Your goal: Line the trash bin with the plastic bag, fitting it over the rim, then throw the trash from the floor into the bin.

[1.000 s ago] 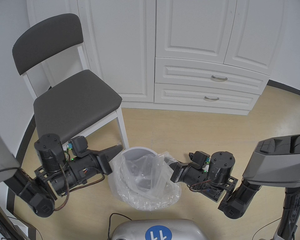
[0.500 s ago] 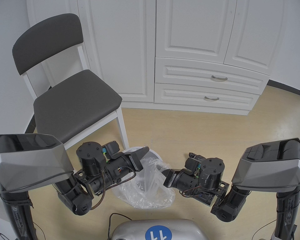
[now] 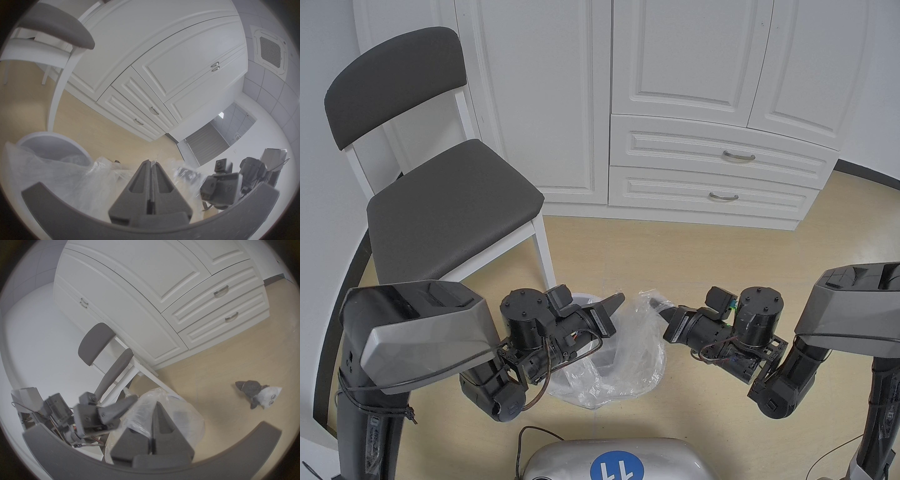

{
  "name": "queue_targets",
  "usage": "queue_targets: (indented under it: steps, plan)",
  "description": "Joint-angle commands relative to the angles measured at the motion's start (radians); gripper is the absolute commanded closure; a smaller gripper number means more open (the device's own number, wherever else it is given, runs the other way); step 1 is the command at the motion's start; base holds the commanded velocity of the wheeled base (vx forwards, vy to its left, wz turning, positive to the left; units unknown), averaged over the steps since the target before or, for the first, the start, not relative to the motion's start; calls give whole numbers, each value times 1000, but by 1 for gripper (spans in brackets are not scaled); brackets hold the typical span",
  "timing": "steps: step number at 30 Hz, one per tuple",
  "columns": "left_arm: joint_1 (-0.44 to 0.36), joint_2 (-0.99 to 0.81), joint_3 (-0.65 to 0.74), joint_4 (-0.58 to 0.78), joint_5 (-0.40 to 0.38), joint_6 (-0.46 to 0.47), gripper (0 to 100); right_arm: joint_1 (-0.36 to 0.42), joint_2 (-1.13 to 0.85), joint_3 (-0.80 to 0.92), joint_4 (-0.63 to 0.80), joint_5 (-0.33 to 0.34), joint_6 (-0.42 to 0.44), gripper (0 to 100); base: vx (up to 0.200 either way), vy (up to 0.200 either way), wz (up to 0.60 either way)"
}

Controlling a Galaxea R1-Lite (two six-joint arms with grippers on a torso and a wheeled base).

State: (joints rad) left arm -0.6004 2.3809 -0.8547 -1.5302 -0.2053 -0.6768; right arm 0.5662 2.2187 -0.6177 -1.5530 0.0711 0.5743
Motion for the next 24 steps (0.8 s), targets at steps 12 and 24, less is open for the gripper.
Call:
queue_targets:
  steps: [12,24]
  plan:
    - [-29,92,-60,-1,44,-32,100,-42,-62,29,-18,42,-25,100,0,0,0]
    - [57,141,-201,190,46,-29,100,6,-57,27,-18,44,-14,100,0,0,0]
